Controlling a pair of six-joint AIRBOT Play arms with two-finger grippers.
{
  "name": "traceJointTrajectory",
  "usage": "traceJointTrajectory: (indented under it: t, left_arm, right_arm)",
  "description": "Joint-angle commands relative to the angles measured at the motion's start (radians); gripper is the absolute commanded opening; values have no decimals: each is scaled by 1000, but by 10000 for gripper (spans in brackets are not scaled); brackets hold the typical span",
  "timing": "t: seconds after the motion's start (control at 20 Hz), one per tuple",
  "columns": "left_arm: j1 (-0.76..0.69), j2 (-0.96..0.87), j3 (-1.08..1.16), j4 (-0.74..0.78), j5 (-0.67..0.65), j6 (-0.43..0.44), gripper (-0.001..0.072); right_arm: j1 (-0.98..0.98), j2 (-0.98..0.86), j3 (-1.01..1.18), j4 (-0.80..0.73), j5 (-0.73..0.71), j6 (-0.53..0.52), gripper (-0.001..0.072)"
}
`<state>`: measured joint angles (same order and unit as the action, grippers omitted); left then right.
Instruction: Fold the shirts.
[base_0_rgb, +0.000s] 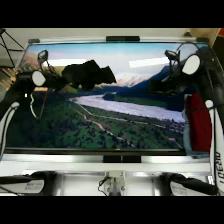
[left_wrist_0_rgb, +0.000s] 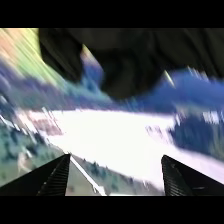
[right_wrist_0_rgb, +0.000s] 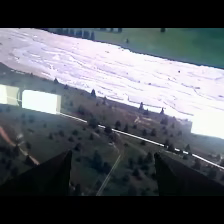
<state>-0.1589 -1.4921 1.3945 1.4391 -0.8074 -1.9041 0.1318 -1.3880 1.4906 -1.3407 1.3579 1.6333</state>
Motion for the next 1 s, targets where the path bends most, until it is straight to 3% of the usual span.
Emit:
traceJointTrajectory:
  t: [0.0,0.2,0.5,0.55,0.6,0.65,0.7,0.95]
  left_arm:
    - [155,-251,269,-58,-82,-23,703]
    - [187,-455,436,-268,-66,82,702]
    - [135,-594,443,-435,199,89,686]
    - [126,-604,443,-446,209,90,575]
    - [121,-609,444,-448,206,90,345]
    - [120,-607,445,-450,189,93,167]
    - [122,-597,453,-472,146,137,32]
    - [101,-367,633,-497,-111,472,29]
  right_arm:
    - [1,0,0,8,-30,0,634]
    - [1,0,0,9,-40,1,634]
    - [1,0,0,9,-42,1,634]
    - [1,0,0,12,-42,1,634]
    - [1,0,0,16,-43,2,634]
    - [1,0,0,17,-48,5,634]
    - [1,0,0,21,-49,5,634]
    - [-5,24,29,-6,18,-79,634]
